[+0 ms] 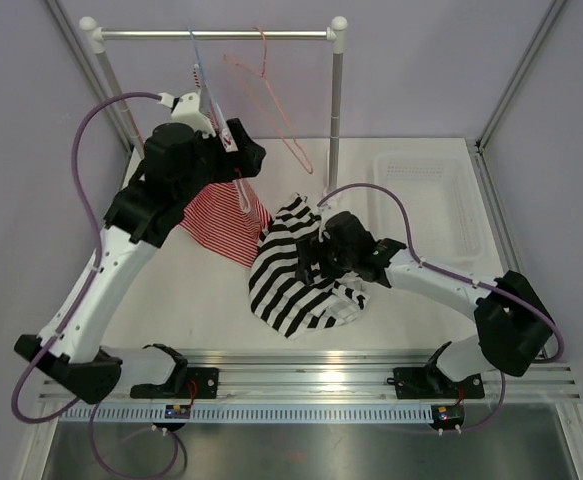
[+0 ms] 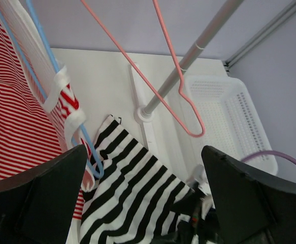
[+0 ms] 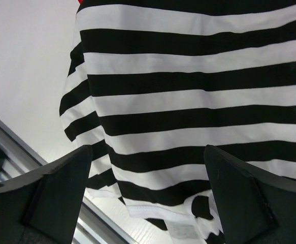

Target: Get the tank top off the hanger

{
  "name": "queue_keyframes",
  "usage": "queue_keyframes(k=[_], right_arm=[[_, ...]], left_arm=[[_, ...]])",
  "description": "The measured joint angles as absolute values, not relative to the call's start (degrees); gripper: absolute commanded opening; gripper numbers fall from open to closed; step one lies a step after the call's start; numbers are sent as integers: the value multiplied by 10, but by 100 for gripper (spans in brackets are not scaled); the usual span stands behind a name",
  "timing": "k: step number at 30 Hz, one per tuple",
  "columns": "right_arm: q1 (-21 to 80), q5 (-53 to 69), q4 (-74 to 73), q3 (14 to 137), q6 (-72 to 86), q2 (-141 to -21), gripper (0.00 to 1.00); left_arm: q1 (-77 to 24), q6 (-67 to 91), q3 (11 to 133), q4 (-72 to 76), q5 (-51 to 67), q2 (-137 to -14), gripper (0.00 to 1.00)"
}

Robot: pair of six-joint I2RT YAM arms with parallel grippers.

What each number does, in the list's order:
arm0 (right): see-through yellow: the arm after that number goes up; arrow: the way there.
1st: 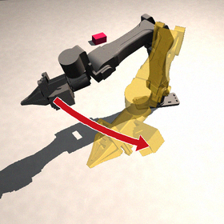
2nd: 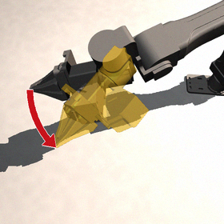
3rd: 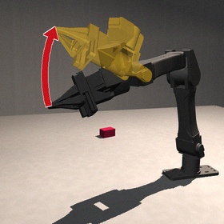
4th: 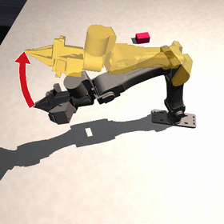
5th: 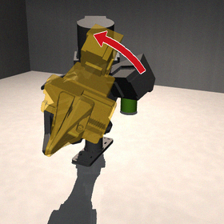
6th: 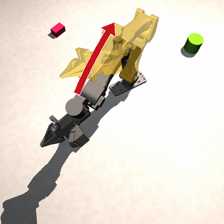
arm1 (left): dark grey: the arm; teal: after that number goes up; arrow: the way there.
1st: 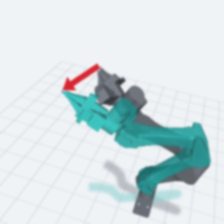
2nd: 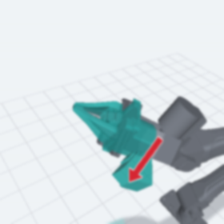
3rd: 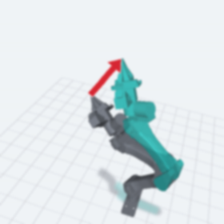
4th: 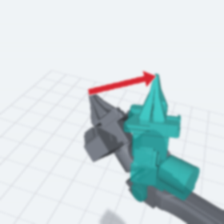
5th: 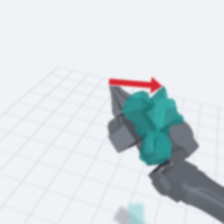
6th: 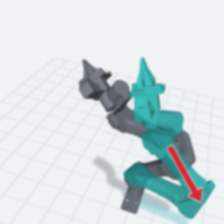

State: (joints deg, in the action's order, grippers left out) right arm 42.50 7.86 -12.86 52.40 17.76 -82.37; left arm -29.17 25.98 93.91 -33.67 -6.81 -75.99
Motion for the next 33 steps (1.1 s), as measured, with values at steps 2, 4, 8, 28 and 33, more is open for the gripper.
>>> queue_keyframes(k=[2,4,8,28,33], right_arm=[[453,48,-122,532,177,-844,100],[485,8,-114,540,174,-865,99],[518,-53,-110,563,169,-917,99],[519,-83,-142,566,185,-991,0],[519,-101,-208,562,183,-876,0]], left_arm=[[-292,260,905,-331,-57,-707,99],[-292,262,872,-328,-51,-653,99],[-292,267,808,-337,-54,-544,99],[-292,222,619,-507,-191,-246,99],[-292,220,537,-468,-211,-195,99]])
